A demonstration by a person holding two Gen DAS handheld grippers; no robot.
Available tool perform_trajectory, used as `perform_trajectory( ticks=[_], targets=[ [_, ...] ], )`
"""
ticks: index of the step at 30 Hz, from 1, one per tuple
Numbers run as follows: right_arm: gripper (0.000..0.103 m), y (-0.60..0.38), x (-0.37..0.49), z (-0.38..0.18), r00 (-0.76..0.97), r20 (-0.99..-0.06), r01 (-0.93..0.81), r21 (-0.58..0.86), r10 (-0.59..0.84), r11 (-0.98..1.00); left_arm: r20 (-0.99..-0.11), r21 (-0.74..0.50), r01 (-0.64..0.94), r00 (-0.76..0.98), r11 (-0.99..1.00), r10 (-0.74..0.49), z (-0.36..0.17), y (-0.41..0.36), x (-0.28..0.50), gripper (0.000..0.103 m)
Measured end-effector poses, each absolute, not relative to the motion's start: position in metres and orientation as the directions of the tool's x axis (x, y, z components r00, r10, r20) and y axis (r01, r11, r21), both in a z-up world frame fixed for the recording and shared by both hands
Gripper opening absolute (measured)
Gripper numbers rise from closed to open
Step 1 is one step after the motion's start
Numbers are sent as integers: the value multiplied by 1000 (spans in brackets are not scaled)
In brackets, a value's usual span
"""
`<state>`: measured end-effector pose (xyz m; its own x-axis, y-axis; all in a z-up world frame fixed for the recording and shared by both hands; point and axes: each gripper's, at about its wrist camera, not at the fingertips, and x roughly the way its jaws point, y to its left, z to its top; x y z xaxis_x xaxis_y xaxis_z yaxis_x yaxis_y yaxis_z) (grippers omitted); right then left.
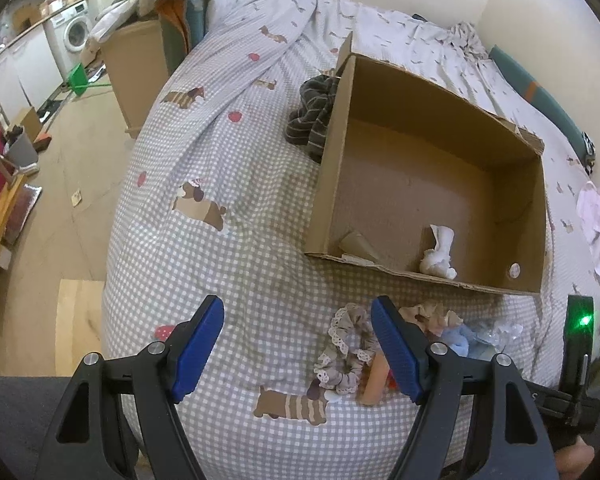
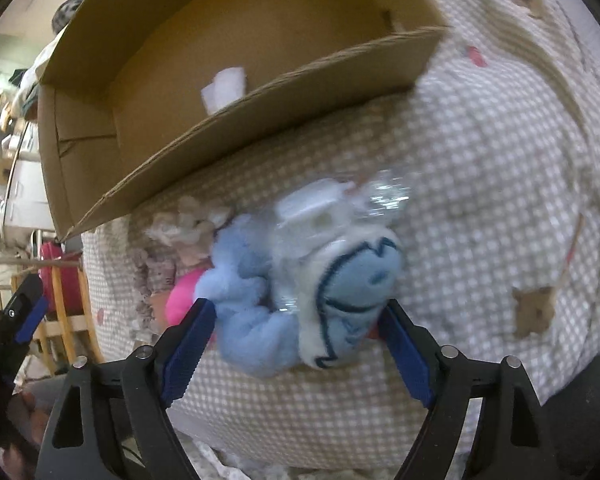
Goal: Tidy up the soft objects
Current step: 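Grasp the blue plush toy with the right gripper while the left gripper approaches the lace cloth, then lift the blue plush toy with the right gripper while the left gripper grasps the lace-trimmed cloth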
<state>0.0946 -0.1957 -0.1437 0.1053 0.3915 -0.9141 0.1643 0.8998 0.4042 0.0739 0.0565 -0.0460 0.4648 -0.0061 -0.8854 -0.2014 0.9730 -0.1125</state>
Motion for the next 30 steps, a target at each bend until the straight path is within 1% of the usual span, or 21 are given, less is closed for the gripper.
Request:
perform_trajectory(
  ticks=[3, 5, 8, 10, 11, 13, 14, 15, 16, 17, 18, 25, 28, 30],
  targets=[
    [97, -186, 97, -146, 108, -907, 168, 421, 408, 891, -888, -111, -202, 459, 973, -6, -47, 57, 74, 74],
    [97, -181, 97, -147, 112, -905, 173, 425, 411, 889, -890, -113, -207, 455, 972, -6, -49, 59, 74, 74],
    [96, -173, 97, -150, 129, -921, 151, 386, 369, 910, -891, -107, -208, 454, 972, -1, -49, 59, 75, 74],
    [78, -167, 100, -156, 114, -927, 139, 371, 357, 918, -892, -91, -207, 452, 974, 13, -50, 58, 76, 74],
    [74, -164, 100, -159, 110, -929, 138, 365, 352, 921, -894, -84, -209, 448, 974, 19, -51, 59, 76, 74],
    [48, -158, 99, -162, 112, -929, 133, 367, 354, 921, -899, -87, -214, 437, 973, 16, -54, 60, 76, 74],
    [45, -159, 99, -162, 114, -925, 131, 376, 363, 917, -902, -92, -216, 433, 972, 11, -55, 61, 76, 74],
    [37, -161, 97, -162, 113, -920, 128, 388, 375, 913, -903, -95, -219, 429, 971, 8, -56, 62, 76, 74],
    [32, -161, 96, -160, 115, -914, 123, 401, 389, 908, -904, -96, -220, 428, 971, 8, -56, 62, 76, 74],
    [30, -162, 94, -158, 120, -905, 118, 420, 407, 900, -904, -96, -221, 428, 970, 8, -56, 63, 76, 74],
    [29, -163, 93, -155, 122, -895, 112, 441, 428, 890, -904, -96, -222, 428, 970, 9, -56, 63, 76, 74],
    [28, -165, 69, -128, 110, -794, 104, 608, 598, 787, -908, -105, -243, 418, 964, 6, -59, 67, 76, 74],
    [28, -160, 65, -110, 124, -751, 64, 658, 648, 750, -911, -115, -246, 412, 963, -4, -61, 68, 77, 74],
    [28, -166, 68, -91, 163, -728, 19, 677, 666, 735, -912, -122, -244, 411, 962, -12, -62, 69, 78, 74]
  ],
)
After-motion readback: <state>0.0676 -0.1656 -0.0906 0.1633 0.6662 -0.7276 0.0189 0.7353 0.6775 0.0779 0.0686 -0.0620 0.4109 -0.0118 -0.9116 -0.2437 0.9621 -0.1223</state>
